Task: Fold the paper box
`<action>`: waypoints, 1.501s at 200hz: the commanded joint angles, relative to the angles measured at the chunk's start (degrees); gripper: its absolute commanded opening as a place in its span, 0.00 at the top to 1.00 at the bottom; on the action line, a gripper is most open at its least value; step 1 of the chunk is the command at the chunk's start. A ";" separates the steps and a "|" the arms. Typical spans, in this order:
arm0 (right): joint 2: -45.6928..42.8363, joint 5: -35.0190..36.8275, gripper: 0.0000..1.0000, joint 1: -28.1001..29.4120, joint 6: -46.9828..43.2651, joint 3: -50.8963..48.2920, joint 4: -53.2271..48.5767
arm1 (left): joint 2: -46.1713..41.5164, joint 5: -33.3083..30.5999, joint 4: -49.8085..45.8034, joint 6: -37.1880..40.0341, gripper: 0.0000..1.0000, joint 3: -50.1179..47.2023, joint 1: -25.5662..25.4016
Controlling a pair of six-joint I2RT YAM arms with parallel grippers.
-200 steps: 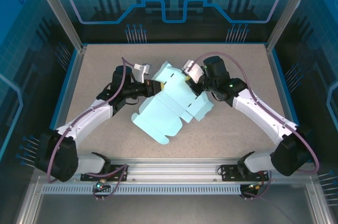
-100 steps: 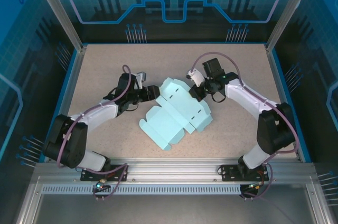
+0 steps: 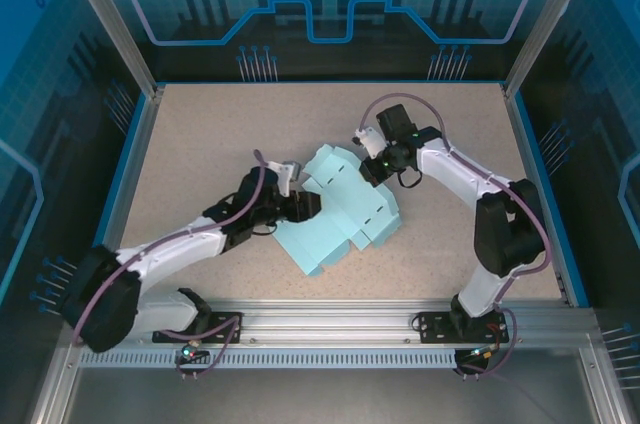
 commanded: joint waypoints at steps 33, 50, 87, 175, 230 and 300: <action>2.51 1.21 1.00 0.10 1.64 3.01 -1.45 | 15.44 2.09 13.91 -1.75 0.64 3.39 -3.77; 2.64 1.16 1.00 0.13 1.82 3.39 -1.45 | 18.63 1.14 14.30 -1.43 0.68 4.69 -4.04; 2.47 1.87 1.00 0.17 1.56 3.58 -1.67 | 23.95 -1.43 14.06 -0.34 0.73 6.44 -4.01; 2.30 6.75 1.00 3.69 4.06 3.40 -0.57 | 32.31 -1.37 23.28 -4.89 0.81 4.71 -4.01; 0.66 14.82 1.00 9.62 9.94 3.67 -0.49 | 33.87 -2.00 26.83 -5.72 0.83 3.31 -4.03; -1.63 21.07 1.00 15.78 15.13 0.79 3.04 | 35.19 -2.00 32.08 -7.02 0.84 1.10 -4.01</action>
